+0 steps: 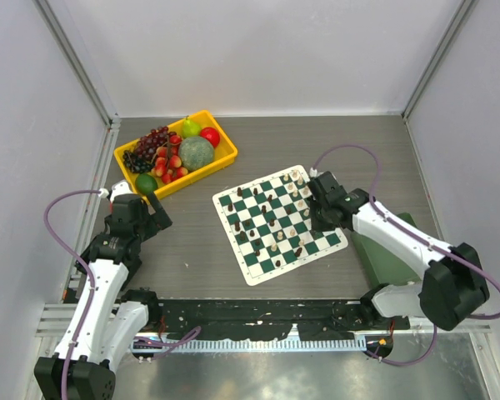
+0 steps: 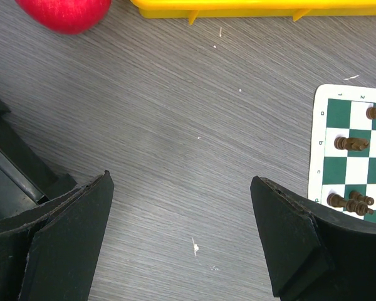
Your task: Set up the chess pieces on the board
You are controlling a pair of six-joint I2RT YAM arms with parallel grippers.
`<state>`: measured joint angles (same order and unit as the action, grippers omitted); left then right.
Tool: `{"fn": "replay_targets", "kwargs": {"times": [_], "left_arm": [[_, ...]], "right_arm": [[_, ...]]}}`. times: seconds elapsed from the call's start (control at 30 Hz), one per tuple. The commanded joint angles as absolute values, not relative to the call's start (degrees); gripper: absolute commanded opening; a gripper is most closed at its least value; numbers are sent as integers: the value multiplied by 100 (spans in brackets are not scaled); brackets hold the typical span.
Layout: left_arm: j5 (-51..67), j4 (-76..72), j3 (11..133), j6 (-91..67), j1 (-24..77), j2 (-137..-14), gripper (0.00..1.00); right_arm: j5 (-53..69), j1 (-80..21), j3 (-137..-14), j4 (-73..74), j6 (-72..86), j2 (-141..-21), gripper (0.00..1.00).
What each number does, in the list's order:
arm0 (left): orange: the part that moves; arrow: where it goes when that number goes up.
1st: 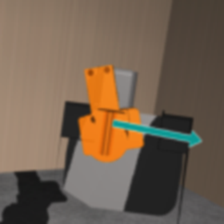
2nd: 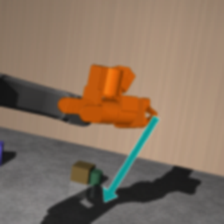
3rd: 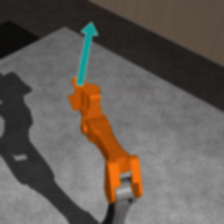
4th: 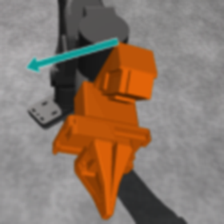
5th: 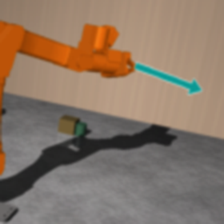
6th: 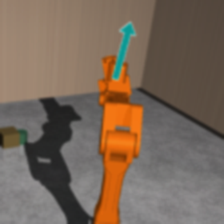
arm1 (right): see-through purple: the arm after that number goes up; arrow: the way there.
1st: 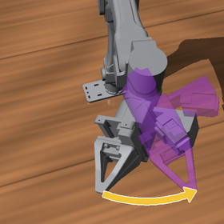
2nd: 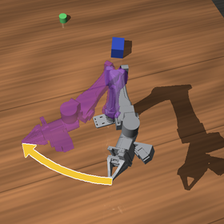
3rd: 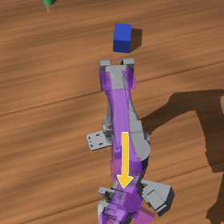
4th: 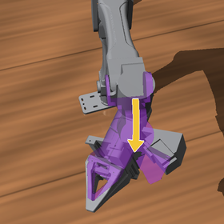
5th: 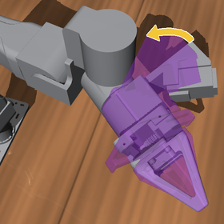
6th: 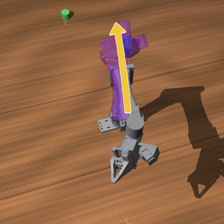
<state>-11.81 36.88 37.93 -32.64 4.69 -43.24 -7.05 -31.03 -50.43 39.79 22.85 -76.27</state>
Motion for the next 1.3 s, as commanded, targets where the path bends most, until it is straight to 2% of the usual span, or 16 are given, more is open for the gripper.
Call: {"fn": "replay_targets", "kwargs": {"times": [0.0, 0.53, 1.27], "left_arm": [[-1222, 3524, 3753, -3287, 448, -4280, 99], [-1345, 3621, 3762, -3243, 439, -4201, 99], [-1468, 3665, 3806, -3217, 448, -4184, 99]], "right_arm": [[-1116, -3392, -5703, 4262, 2197, -7146, 13], [-1081, -5993, -6706, 3700, 2769, -8673, 11], [-668, -6267, -6768, 2918, 2549, -9729, 10]]}}
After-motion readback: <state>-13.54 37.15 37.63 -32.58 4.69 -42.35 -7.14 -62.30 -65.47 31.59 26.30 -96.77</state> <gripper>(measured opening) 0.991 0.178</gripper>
